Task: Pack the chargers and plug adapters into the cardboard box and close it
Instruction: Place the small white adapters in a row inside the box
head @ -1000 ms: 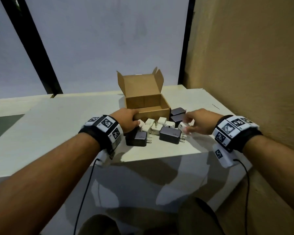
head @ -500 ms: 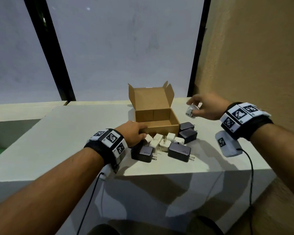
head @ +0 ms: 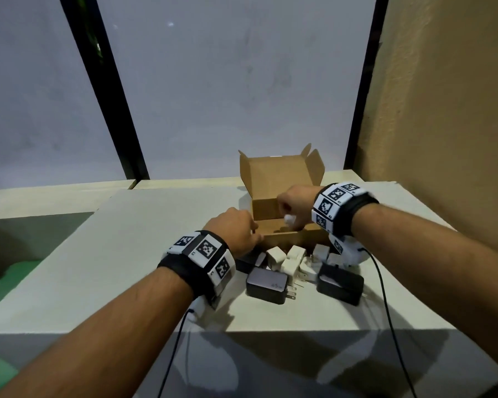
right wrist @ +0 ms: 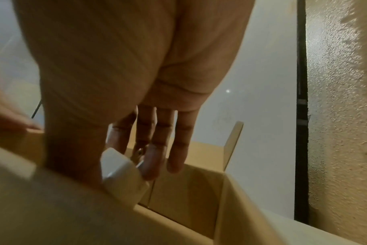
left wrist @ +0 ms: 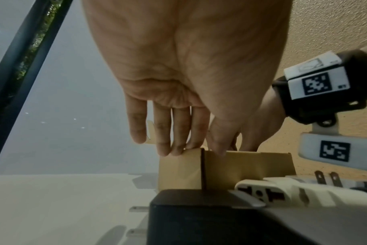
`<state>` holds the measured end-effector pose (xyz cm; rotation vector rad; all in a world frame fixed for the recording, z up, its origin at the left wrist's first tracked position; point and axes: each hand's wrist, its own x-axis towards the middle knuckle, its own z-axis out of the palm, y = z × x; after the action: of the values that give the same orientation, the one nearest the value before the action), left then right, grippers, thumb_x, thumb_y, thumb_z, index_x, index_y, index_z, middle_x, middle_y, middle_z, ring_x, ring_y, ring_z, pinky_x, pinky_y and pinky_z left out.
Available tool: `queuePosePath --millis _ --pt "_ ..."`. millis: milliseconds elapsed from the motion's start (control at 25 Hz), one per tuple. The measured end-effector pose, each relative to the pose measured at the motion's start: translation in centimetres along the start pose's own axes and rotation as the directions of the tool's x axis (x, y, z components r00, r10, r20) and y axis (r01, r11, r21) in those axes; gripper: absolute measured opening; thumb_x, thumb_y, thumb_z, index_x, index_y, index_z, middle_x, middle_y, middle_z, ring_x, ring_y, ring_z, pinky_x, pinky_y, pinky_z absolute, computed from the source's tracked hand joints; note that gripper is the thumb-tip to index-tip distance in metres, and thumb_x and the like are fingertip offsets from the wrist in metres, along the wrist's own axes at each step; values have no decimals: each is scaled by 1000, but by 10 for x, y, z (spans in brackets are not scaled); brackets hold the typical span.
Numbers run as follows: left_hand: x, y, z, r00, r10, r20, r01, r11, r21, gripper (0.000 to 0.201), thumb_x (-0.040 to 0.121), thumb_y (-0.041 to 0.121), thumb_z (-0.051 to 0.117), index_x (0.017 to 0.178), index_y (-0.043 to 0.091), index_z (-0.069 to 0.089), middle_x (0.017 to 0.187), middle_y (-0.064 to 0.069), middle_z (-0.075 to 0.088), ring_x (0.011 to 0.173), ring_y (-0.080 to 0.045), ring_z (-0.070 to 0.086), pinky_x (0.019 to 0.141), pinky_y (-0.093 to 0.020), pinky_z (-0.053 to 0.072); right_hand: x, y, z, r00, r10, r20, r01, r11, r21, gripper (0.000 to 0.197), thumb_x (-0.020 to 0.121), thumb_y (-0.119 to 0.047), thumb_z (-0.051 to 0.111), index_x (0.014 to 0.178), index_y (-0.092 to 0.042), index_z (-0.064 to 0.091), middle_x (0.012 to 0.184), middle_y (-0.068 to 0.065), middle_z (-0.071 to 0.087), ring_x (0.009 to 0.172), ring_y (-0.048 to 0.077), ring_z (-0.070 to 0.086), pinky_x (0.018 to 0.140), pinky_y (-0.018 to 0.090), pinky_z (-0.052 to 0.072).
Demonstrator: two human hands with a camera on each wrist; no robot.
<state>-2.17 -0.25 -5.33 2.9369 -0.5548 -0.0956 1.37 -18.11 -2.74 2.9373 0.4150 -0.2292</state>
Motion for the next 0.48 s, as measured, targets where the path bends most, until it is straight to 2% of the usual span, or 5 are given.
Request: queuePosePath --millis 160,280,360,440,480 --pt "10 -6 -2 999 21 -26 -20 999 37 37 89 49 59 117 28 70 114 1 71 92 -20 65 84 -37 53 16 6 10 994 -65 83 71 995 -65 28 84 -13 66 112 -10 60 115 12 61 100 26 58 80 30 43" --pt "14 -7 -9 1000 22 -21 -20 996 91 36 85 52 64 112 30 72 109 3 71 87 -16 61 74 -31 47 18 3 16 990 -141 5 141 988 -55 37 84 -15 68 119 -12 58 120 8 55 107 26 56 83 28 43" --pt "17 -7 -13 999 8 -31 -6 996 93 39 79 55 69 109 30 73 107 4 70 90 -16 61 71 -29 44 12 8 15 992 -109 -69 110 994 4 48 81 -16 71 126 -15 54 123 4 50 107 24 55 86 28 47" --pt "21 -10 -14 999 10 -46 -8 999 48 47 74 60 70 111 31 71 111 7 70 96 -16 63 73 -30 46 6 15 13 991 -66 -112 70 997 31 42 85 -17 68 125 -16 56 121 2 53 107 21 55 83 24 44" --pt "24 -12 -13 999 11 -47 -9 1000 26 53 73 64 68 115 32 69 115 8 69 100 -16 63 76 -31 47 3 18 13 995 -53 -90 56 998 29 35 88 -18 64 123 -17 59 119 2 56 107 20 56 82 23 42"
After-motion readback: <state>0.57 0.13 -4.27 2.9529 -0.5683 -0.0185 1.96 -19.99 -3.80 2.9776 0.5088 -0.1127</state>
